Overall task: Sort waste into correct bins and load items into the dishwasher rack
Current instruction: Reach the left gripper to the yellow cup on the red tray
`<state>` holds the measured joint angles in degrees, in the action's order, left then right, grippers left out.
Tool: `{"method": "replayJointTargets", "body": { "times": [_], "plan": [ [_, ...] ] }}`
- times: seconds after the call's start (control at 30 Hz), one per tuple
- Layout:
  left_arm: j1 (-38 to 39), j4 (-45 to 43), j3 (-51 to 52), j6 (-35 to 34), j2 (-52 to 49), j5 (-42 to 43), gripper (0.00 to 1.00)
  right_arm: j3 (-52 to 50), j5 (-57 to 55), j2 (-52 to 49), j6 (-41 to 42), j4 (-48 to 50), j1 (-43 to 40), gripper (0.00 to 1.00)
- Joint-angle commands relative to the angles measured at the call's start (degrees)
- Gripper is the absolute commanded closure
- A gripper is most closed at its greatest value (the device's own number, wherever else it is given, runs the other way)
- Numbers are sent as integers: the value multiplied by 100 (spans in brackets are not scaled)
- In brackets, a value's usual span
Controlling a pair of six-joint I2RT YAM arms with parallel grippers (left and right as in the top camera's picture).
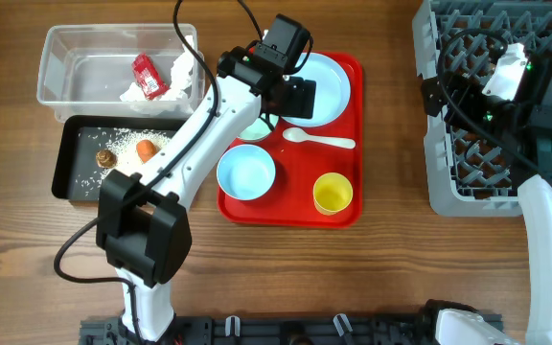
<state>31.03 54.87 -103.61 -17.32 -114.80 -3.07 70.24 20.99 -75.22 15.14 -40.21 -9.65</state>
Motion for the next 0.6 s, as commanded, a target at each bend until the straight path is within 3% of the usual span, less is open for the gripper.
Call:
{"method": "replayJointTargets", "body": {
  "times": [0.0,0.57],
  "plan": [
    [22,-31,28,483,-98,306,0,52,111,-33,-59,-4,9,1],
    [22,304,28,984,-382,352,0,52,109,-33,-164,-59,9,1]
  ]
}}
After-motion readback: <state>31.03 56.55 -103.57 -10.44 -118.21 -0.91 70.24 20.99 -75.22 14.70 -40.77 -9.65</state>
